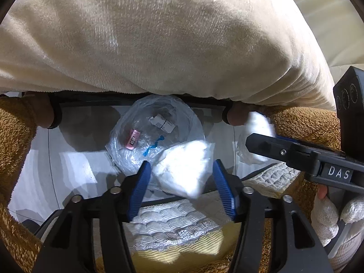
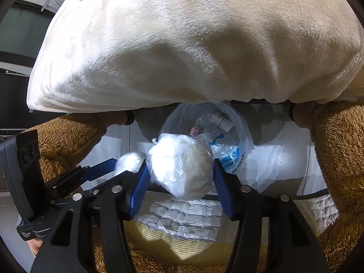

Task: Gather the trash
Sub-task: 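Open both tools to drop the white bags into the clear bag, then raise both tools back over the remaining trash on the bed, then grasp the clear plastic cup with left tool while right tool grasps pink carton, then carry the clear cup and pink carton down toward the floor bag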

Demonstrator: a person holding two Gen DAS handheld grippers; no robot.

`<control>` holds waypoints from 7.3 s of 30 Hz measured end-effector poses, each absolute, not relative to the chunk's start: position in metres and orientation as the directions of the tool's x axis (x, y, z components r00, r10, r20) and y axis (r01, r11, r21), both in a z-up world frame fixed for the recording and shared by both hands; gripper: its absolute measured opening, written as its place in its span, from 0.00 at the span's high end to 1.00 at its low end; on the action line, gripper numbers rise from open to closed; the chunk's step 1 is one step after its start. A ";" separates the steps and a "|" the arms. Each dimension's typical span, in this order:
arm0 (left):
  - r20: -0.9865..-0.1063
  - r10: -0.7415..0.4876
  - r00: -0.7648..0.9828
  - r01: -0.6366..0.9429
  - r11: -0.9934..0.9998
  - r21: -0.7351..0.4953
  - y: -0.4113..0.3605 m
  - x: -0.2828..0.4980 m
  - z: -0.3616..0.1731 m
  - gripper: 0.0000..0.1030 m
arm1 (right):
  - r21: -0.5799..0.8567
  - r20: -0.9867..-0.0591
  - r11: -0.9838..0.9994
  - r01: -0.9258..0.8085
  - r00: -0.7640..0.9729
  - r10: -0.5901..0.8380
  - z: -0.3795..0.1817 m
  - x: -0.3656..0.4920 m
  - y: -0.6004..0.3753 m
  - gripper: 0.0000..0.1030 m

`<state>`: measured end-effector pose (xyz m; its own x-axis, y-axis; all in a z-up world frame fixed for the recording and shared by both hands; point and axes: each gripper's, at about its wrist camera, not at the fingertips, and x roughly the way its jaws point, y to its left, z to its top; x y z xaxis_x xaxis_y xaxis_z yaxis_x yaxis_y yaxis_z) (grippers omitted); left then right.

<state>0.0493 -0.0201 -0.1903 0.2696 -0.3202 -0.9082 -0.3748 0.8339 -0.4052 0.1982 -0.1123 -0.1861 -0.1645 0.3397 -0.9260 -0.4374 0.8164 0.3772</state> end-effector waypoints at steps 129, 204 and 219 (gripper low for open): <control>-0.596 0.009 0.803 -0.154 0.969 -0.193 0.119 0.205 0.007 0.39 | 0.289 -0.641 0.672 -0.682 0.384 0.665 -0.010 0.400 -0.021 0.75; -0.702 -0.190 0.686 -0.105 0.929 -0.354 -0.041 0.029 -0.068 0.39 | 0.421 -0.759 0.671 -0.610 0.168 0.629 -0.082 0.168 -0.136 0.75; -0.845 -0.244 0.476 -0.224 0.895 -0.385 -0.036 0.056 -0.128 0.39 | 0.401 -0.874 0.778 -0.484 0.054 0.484 -0.132 0.192 -0.132 0.75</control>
<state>0.0556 -0.0365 -0.1278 0.4759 -0.2438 -0.8450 -0.2244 0.8954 -0.3847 0.1923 -0.1316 -0.1322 0.0541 0.4837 -0.8736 -0.4839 0.7780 0.4008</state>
